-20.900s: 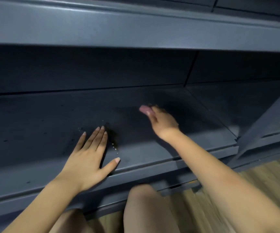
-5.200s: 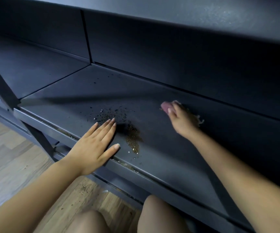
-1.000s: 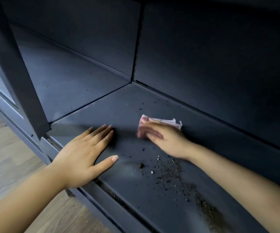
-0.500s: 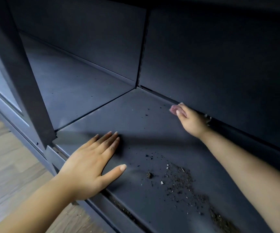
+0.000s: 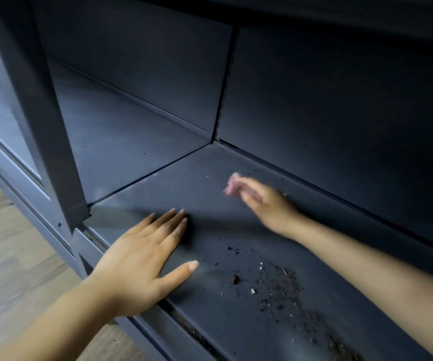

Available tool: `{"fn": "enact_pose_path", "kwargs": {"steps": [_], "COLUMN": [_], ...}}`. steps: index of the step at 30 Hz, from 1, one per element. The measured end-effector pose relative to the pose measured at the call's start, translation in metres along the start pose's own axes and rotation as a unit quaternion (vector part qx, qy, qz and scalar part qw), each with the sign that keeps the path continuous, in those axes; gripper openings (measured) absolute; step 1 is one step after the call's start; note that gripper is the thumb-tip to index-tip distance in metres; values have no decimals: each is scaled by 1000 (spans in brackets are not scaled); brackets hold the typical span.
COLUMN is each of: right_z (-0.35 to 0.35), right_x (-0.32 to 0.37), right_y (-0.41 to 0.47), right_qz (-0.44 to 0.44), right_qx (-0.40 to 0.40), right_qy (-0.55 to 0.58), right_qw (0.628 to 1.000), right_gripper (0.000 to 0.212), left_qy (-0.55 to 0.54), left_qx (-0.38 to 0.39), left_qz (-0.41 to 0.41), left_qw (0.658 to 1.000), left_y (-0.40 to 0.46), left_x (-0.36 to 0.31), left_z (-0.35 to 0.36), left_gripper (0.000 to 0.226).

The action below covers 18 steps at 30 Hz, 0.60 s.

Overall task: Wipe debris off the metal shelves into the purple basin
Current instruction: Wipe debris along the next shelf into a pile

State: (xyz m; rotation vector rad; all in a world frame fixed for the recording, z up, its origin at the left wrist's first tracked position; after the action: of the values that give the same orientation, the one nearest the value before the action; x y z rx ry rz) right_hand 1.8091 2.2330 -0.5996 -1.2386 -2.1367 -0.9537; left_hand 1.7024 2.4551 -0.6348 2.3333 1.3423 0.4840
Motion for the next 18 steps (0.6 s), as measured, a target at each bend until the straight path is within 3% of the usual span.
{"fn": "enact_pose_path", "kwargs": {"steps": [2, 5, 8, 13, 18], "right_z": [-21, -35, -19, 18, 39], "right_x": [-23, -47, -50, -7, 27], "right_y": [19, 41, 56, 47, -8], "right_qz": [35, 105, 99, 109, -31], "right_qx": [-118, -152, -80, 10, 105], "right_qy": [-22, -73, -137, 18, -33], "right_qw": [992, 980, 982, 994, 993], "right_gripper": [35, 28, 30, 29, 37], "left_qy": [-3, 0, 4, 2, 5], "left_qx": [-5, -11, -11, -12, -10], "left_qz": [-2, 0, 1, -1, -4], "left_qw": [1000, 1000, 1000, 1000, 1000], "left_y": [0, 0, 0, 0, -1], "left_x": [0, 2, 1, 2, 1], "left_z": [1, 2, 3, 3, 2], "left_gripper": [78, 78, 78, 78, 79]}}
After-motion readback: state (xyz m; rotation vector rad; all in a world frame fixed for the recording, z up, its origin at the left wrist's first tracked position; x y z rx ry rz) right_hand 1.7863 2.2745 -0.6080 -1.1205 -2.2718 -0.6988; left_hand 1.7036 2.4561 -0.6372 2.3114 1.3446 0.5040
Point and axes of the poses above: each hand's wrist, its own y-axis towards the middle knuckle, its own z-axis out of the palm, x = y × z, the point moved 3 cm from there along y, towards the middle knuckle, and after that the axes turned 9 degrees about -x, right-handed, at the moved point
